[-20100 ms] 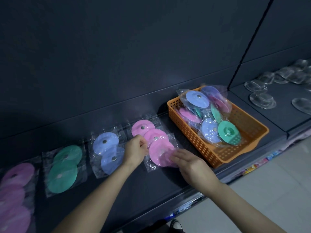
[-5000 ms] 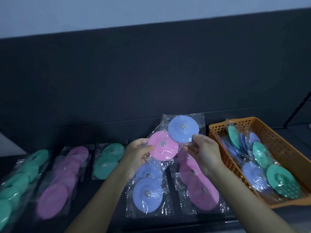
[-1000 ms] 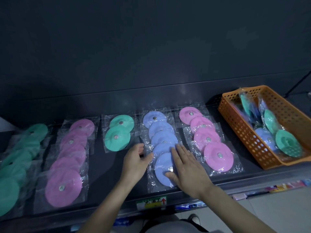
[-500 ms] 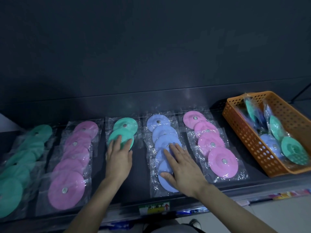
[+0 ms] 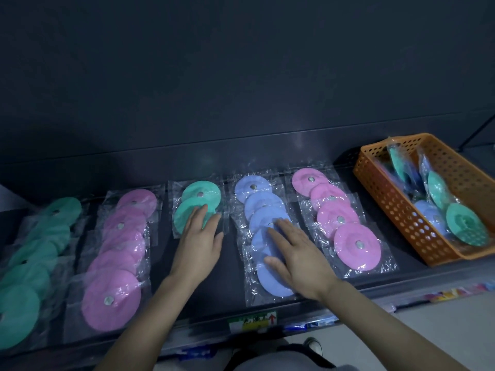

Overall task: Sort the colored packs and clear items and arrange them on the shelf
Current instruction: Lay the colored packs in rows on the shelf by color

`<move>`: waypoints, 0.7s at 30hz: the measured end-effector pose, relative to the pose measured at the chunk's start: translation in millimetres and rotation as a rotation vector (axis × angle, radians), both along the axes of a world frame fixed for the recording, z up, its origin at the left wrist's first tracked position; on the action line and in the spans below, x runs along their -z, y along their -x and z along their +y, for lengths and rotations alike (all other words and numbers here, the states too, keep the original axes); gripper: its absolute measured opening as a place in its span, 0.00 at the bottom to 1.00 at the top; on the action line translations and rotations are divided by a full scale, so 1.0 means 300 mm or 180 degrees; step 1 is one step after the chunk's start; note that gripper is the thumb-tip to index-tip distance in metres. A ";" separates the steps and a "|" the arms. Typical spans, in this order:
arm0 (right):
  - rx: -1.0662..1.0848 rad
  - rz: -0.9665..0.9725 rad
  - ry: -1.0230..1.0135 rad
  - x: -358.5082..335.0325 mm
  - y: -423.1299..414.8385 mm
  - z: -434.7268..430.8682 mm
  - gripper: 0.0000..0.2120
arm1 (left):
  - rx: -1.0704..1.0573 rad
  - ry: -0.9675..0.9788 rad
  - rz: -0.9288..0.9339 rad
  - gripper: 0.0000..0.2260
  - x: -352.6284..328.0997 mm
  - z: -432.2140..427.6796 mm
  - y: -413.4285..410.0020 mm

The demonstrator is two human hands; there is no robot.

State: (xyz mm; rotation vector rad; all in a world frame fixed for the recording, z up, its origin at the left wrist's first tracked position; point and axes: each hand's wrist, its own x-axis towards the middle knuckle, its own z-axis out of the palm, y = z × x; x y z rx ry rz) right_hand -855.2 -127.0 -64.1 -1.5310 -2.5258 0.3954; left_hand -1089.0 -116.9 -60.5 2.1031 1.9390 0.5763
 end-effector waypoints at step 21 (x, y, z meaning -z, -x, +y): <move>0.1122 0.0644 -0.0595 -0.190 -0.591 0.090 0.11 | 0.0629 -0.0193 -0.0478 0.10 -0.168 0.122 -0.535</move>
